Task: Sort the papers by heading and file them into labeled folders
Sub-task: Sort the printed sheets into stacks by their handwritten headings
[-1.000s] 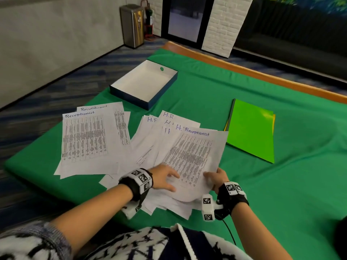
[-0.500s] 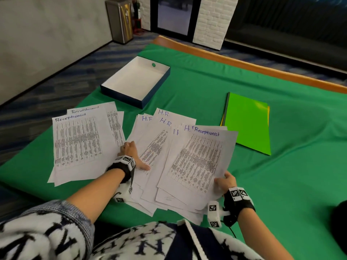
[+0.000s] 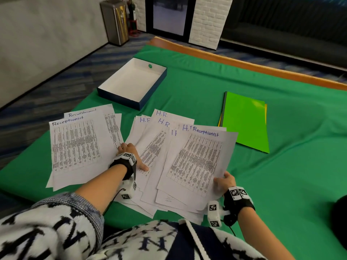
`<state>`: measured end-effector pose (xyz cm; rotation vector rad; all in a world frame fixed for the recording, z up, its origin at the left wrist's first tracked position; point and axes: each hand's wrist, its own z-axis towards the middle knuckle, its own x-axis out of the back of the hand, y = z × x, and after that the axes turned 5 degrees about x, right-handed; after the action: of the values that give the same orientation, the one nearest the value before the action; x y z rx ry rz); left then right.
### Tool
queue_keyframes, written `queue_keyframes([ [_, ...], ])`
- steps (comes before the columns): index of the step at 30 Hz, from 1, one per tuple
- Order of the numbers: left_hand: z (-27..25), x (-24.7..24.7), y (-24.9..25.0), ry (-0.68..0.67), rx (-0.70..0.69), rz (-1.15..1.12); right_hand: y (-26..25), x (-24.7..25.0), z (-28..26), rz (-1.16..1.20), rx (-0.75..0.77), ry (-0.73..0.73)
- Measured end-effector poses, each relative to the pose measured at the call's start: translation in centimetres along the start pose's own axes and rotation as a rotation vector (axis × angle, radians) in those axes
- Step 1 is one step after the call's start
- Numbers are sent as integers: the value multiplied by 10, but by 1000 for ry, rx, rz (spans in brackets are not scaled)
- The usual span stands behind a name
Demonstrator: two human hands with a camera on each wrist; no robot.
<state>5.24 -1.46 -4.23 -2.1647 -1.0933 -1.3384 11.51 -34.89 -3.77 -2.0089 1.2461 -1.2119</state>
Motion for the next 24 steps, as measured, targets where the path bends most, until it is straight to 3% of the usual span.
queue_keyframes([
  [7,-7,-1,1,9,-93,-85,2,0,1,1,-16,-36],
  [10,-9,-4,2,87,-214,-300,-1,1,-1,-8,-5,-31],
  [14,-23,-5,8,183,-288,-405,-2,4,1,-29,-20,-35],
  [18,-41,-8,11,143,-305,-466,5,5,5,43,-49,-38],
  [24,-65,-22,18,-21,-301,-574,0,-2,-3,122,-59,-140],
])
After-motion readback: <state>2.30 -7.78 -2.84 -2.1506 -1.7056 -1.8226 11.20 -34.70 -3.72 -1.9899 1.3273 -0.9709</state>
